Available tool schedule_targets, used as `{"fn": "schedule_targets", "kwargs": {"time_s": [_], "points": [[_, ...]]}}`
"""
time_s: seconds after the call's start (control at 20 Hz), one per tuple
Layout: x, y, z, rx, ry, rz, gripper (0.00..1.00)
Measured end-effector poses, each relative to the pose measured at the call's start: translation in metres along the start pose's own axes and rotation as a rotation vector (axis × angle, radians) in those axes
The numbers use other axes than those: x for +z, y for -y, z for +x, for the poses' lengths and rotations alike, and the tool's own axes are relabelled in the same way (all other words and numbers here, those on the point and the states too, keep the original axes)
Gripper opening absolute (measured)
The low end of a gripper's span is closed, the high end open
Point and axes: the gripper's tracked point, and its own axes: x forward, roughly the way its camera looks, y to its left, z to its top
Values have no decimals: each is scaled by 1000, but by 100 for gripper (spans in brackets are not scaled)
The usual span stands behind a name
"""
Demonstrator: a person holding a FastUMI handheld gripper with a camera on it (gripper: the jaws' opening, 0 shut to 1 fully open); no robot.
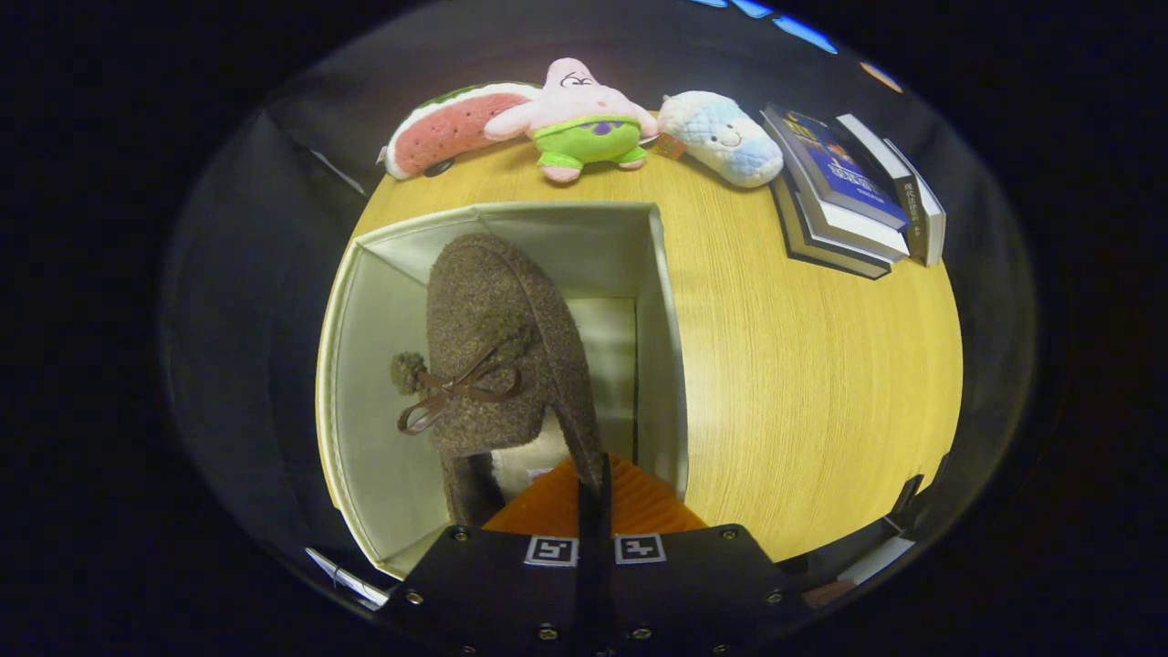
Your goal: Open the storage box then place both shoes into the box .Put the left shoe in first, then the right shoe, with the right side of both shoes facing outward in a uniform manner.
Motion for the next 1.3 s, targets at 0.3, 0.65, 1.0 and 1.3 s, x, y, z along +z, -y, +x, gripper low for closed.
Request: {"fn": "schedule_targets", "kwargs": {"time_s": [0.3,0.65,1.0,1.3], "points": [[-25,-1,2,-27,-24,21,3],[3,0,-4,-61,62,-136,6],[40,10,-44,-26,213,-215,11],[81,48,-104,12,463,-206,11]]}}
